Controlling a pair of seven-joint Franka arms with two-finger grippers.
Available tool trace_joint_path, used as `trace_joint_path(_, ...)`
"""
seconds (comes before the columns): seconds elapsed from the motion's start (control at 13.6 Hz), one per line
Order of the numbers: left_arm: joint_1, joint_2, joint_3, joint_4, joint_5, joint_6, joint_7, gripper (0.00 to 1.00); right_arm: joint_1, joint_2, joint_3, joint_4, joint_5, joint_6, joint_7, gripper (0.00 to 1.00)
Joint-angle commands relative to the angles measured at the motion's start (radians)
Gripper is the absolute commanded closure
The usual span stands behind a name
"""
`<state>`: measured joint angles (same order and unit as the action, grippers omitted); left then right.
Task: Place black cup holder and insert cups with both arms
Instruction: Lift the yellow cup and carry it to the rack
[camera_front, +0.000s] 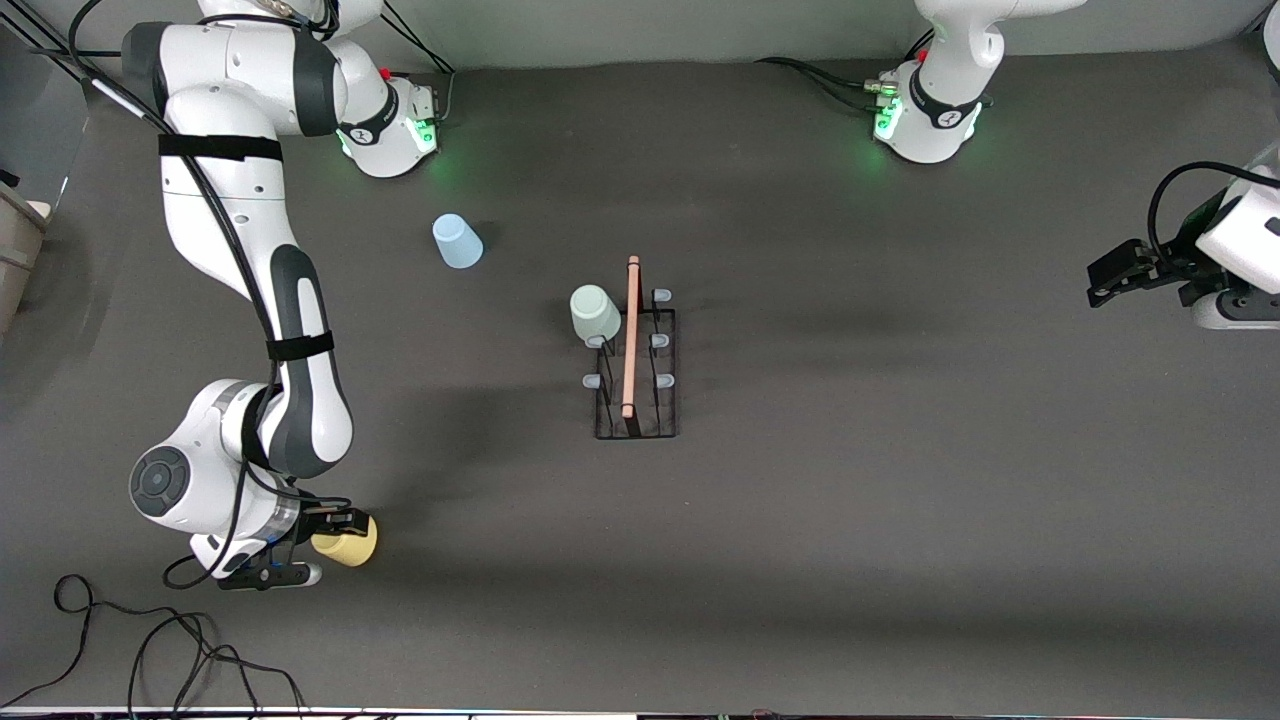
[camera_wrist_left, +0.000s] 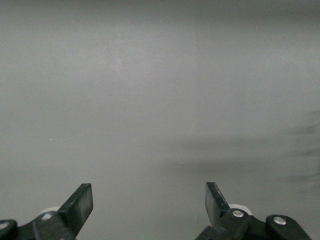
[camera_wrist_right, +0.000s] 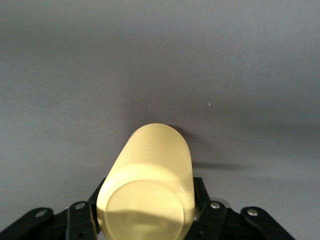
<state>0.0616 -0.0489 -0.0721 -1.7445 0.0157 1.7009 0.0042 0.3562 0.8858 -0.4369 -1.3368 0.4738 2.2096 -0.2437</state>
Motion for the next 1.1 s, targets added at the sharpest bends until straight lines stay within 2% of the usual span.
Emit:
trace_joint_path(0.0, -0.005, -0.006, 0.000, 0.019, 0.010, -0.021, -0.013, 0.00, 0.006, -0.085, -0.005, 0.019, -0.030, -0.124, 0.020, 0.97)
trace_joint_path(0.22, -0.005, -0.006, 0.002, 0.023, 0.010, -0.023, -0.013, 0.00, 0.047, -0.249, -0.002, 0.025, -0.234, -0.310, 0.244, 1.00)
trace_joint_path(0.37, -0.005, -0.006, 0.000, 0.023, 0.010, -0.023, -0.013, 0.00, 0.075, -0.352, -0.002, 0.021, -0.311, -0.453, 0.357, 1.00)
trace_joint_path(0.59, -0.005, -0.006, 0.000, 0.025, 0.010, -0.039, -0.015, 0.00, 0.078, -0.465, 0.006, -0.004, -0.311, -0.640, 0.501, 1.00)
trace_joint_path(0.81, 0.000, -0.006, 0.002, 0.030, 0.012, -0.041, -0.015, 0.00, 0.209, -0.570, 0.000, -0.103, -0.311, -0.657, 0.830, 1.00)
trace_joint_path(1.03, -0.005, -0.005, 0.002, 0.030, 0.012, -0.040, -0.015, 0.00, 0.352, -0.584, 0.003, -0.130, -0.297, -0.634, 1.197, 1.00)
